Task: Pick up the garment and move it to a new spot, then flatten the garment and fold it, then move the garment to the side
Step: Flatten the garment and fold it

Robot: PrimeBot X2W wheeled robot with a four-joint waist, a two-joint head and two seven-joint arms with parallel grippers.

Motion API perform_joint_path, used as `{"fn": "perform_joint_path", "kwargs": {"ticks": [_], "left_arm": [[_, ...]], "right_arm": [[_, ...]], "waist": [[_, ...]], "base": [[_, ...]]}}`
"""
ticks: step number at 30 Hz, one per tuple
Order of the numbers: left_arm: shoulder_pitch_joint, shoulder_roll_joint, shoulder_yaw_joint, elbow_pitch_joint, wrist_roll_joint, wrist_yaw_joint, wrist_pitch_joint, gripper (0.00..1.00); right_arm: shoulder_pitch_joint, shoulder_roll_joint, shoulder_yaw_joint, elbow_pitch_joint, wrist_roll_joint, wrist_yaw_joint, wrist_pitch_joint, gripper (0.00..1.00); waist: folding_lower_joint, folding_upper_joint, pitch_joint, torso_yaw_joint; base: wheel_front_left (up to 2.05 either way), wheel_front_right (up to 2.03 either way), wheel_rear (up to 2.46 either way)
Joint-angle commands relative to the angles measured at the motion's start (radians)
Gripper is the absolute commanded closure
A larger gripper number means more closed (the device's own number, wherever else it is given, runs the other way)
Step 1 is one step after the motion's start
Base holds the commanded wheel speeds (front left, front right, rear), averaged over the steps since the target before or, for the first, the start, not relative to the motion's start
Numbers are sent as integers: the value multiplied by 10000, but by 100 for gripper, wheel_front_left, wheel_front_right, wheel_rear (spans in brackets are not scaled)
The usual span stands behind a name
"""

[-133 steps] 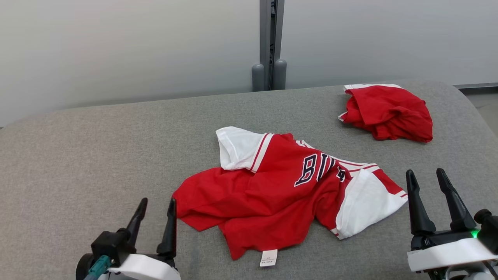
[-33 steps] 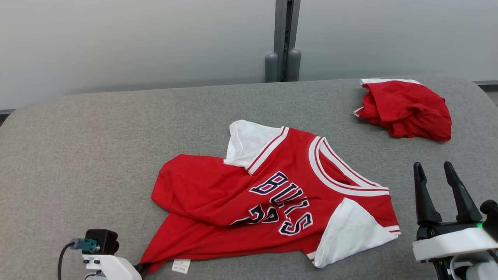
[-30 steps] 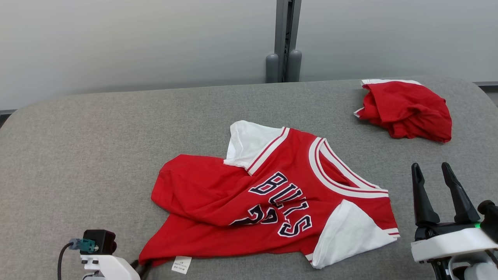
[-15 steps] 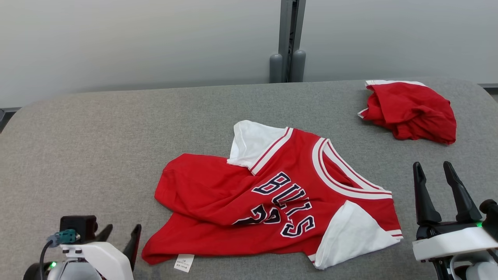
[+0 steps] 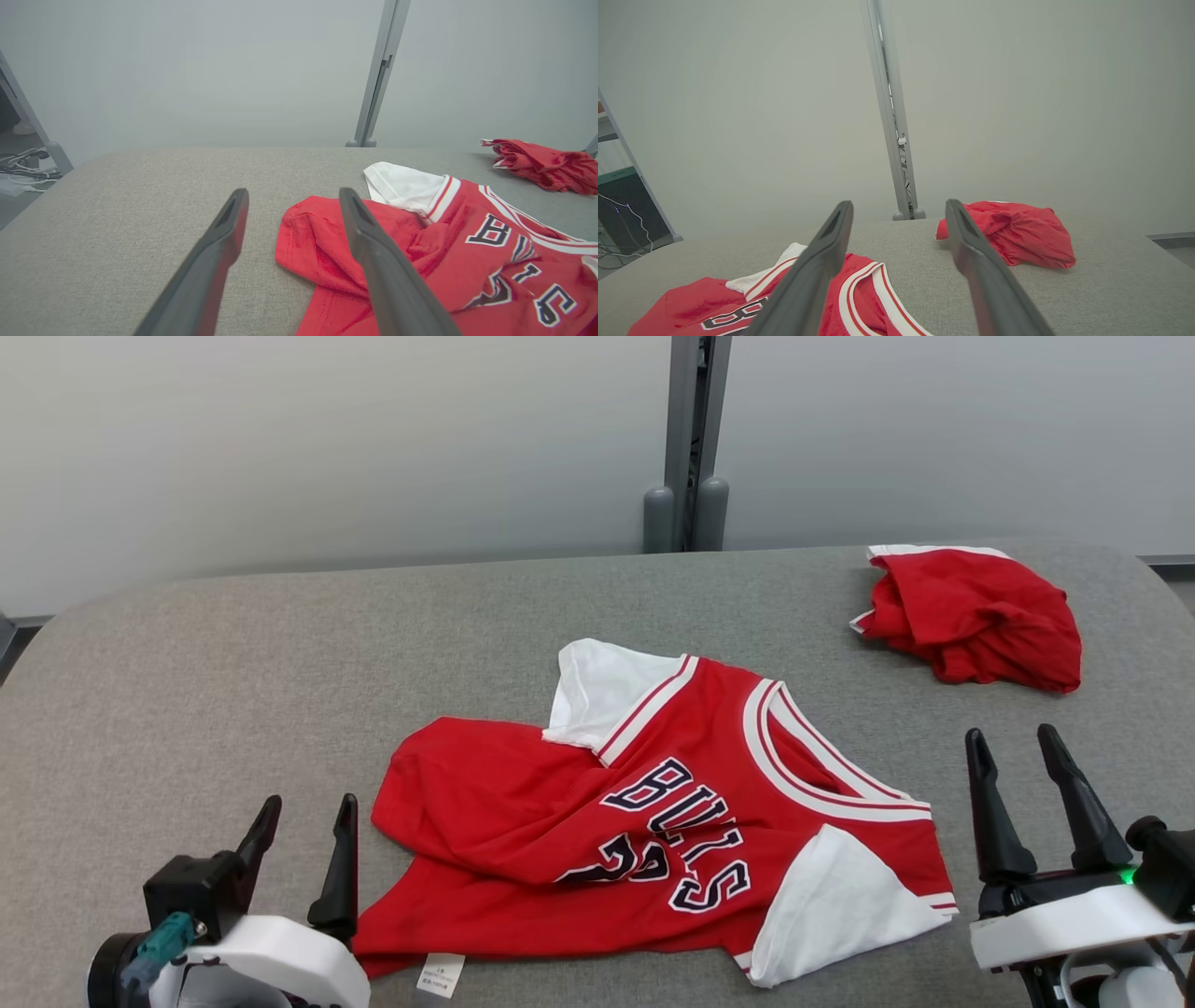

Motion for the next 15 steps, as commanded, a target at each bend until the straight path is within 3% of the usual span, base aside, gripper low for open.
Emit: {"fn": "perform_joint_path", "kwargs": {"ticks": [1, 7, 15], "left_arm": [[50, 5, 26, 81, 107, 20, -237, 0], [-174, -466, -91, 488, 211, -182, -1506, 0], [100, -806, -40, 1275, 203, -425, -2244, 0]], "right_arm": [[59, -62, 67, -20, -13, 8, 3, 0], [170, -133, 401, -168, 14, 6, 3, 0], [565, -51, 587, -193, 103, 6, 3, 0]], "waist": [[0, 0, -90, -83], [0, 0, -185, -193], [0, 0, -271, -293]], "base": [[0, 0, 0], [0, 0, 0], [0, 0, 0]]}}
